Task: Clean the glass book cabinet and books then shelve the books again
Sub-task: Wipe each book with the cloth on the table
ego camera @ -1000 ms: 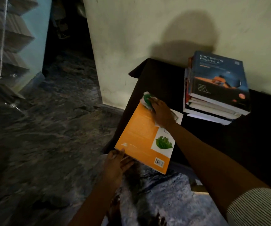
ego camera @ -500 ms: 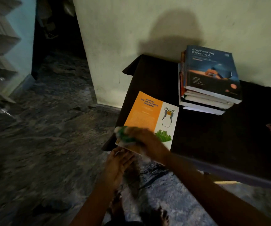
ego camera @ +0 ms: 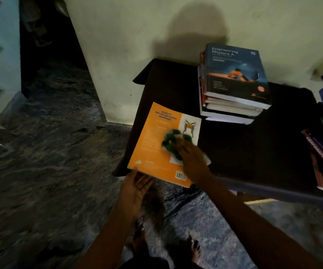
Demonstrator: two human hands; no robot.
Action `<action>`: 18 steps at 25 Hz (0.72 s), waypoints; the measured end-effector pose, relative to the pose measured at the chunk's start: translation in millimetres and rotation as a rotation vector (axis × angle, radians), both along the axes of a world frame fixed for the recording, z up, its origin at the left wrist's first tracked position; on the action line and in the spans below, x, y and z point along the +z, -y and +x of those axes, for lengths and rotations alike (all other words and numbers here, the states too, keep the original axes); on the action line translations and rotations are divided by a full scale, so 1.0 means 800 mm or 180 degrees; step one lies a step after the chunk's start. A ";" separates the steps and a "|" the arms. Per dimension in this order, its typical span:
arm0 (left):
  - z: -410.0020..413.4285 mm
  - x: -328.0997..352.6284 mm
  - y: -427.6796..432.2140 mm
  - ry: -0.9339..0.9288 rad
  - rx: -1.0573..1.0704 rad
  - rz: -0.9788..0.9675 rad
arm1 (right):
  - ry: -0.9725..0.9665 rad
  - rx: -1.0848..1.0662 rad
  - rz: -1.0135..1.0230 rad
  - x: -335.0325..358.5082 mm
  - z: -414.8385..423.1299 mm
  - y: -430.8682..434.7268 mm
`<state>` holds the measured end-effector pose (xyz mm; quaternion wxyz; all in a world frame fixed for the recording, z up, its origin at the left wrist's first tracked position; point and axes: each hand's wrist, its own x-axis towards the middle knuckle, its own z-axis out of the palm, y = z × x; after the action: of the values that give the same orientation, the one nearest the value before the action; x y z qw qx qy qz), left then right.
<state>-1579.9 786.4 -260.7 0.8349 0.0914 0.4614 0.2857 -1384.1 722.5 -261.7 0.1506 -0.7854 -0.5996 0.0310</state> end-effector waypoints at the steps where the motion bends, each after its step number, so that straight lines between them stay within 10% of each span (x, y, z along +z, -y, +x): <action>1: 0.002 0.001 0.001 0.0057 0.0043 -0.0015 | -0.0046 0.0137 0.0016 -0.002 -0.020 0.021; 18: 0.046 0.112 0.145 -0.1203 0.0371 0.1981 | -0.1431 -0.0320 0.1391 0.168 0.029 0.246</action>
<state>-1543.0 670.4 -171.2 0.6496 0.3657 0.5030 0.4375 -1361.2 526.1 -127.2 0.4459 -0.7366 -0.5042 0.0669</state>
